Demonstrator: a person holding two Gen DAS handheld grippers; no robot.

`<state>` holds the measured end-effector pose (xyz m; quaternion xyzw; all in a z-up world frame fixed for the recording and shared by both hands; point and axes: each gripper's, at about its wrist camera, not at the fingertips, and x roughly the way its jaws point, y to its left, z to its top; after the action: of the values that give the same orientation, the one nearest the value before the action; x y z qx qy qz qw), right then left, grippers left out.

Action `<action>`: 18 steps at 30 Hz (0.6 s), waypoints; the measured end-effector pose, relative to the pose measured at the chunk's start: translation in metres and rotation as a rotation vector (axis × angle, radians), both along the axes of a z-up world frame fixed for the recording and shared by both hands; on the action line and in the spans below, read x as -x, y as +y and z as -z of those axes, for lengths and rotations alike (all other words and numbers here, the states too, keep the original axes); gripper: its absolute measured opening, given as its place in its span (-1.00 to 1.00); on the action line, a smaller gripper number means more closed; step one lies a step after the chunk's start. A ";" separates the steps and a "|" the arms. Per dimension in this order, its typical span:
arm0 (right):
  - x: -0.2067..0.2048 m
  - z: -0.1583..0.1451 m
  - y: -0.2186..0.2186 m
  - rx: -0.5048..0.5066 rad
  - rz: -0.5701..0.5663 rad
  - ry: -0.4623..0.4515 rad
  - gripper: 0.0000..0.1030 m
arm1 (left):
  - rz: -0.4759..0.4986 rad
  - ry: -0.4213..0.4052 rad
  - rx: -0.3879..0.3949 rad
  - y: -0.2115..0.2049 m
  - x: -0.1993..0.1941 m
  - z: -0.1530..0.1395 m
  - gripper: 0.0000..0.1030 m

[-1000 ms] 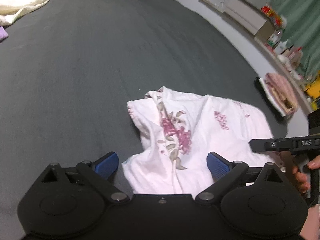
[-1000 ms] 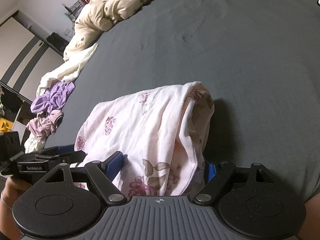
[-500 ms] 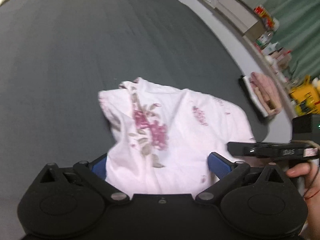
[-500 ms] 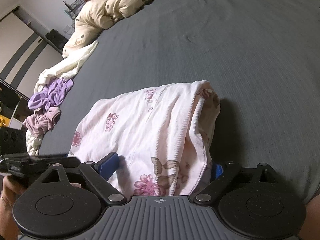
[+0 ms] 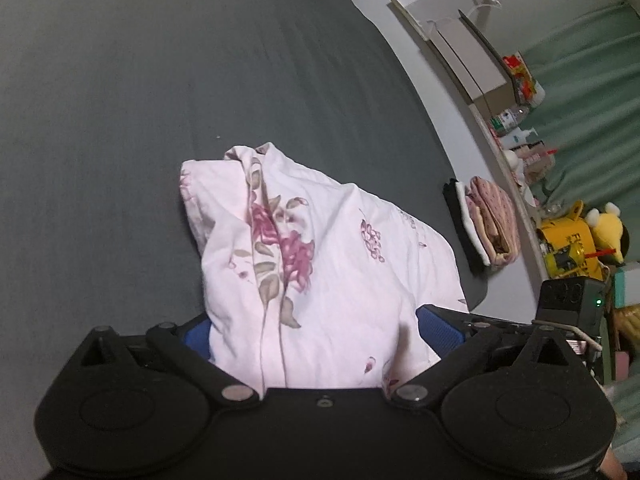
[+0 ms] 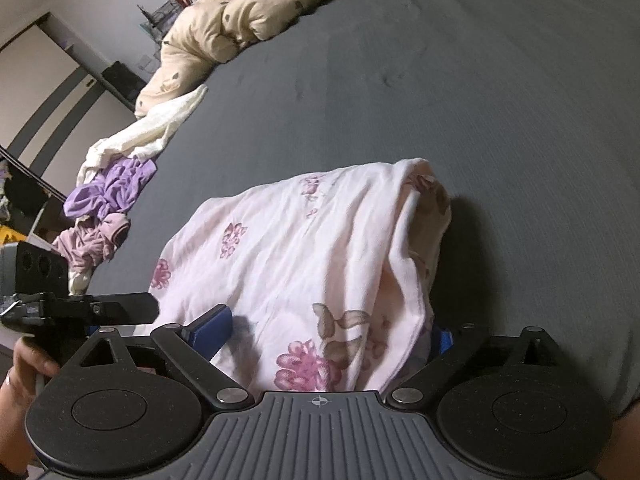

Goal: Fold clothes
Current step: 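Grasp the folded garment bundle with both grippers and lift it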

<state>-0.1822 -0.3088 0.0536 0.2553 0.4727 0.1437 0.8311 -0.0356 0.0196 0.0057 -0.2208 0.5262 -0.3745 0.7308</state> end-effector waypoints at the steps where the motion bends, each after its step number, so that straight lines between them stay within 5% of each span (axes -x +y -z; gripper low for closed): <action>1: -0.002 0.001 -0.003 -0.025 -0.009 0.008 0.84 | 0.009 -0.004 0.002 -0.001 -0.001 0.000 0.98; 7: -0.008 0.013 -0.027 -0.205 0.021 0.035 0.83 | 0.046 -0.002 -0.002 -0.003 -0.011 0.000 0.92; 11: -0.006 0.012 -0.029 -0.174 0.032 0.025 0.56 | 0.049 -0.004 -0.042 -0.004 -0.019 0.000 0.45; 13: -0.006 0.011 -0.032 -0.168 0.055 0.037 0.34 | 0.032 0.019 -0.035 0.002 -0.023 0.003 0.27; 15: -0.005 0.014 -0.038 -0.206 0.088 0.058 0.13 | -0.011 0.055 -0.026 0.010 -0.026 0.007 -0.20; 18: -0.003 0.012 -0.037 -0.201 0.111 0.059 -0.09 | -0.066 0.123 0.021 0.018 -0.027 0.015 -0.47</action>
<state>-0.1791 -0.3460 0.0420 0.3672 0.4654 0.1367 0.7936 -0.0090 0.0371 -0.0090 -0.2680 0.5586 -0.3415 0.7067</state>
